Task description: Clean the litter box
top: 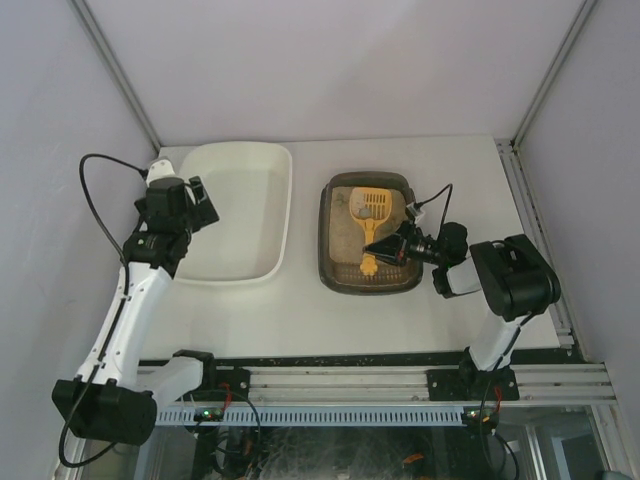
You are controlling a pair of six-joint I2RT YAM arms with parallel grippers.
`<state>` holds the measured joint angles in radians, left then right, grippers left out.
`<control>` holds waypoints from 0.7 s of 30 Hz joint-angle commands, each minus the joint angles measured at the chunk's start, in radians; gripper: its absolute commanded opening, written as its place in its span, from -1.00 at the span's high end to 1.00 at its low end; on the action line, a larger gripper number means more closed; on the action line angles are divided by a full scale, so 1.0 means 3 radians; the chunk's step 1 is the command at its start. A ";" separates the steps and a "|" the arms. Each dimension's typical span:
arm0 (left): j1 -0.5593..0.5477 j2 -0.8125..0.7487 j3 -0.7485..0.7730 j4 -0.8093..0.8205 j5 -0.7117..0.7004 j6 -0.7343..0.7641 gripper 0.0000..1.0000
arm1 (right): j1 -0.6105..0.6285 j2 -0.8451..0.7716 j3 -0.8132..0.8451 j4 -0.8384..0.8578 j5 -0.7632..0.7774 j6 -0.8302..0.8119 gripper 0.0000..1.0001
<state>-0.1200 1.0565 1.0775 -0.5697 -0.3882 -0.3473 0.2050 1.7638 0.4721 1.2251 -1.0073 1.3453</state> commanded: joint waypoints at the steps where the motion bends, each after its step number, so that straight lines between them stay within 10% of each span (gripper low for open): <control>1: 0.0103 -0.0198 -0.0162 0.0044 -0.0035 0.0008 -0.86 | -0.0099 -0.0032 -0.0088 0.0844 -0.0038 0.0277 1.00; 21: 0.0626 -0.0610 -0.0632 0.0342 0.0332 -0.0069 -0.84 | 0.0294 -0.0406 -0.0010 -0.0559 0.0073 -0.0654 1.00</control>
<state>0.0345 0.9058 0.9264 -0.5312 -0.3378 -0.3553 0.2348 1.6951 0.4320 1.1614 -1.0019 1.2621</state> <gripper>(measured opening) 0.918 0.046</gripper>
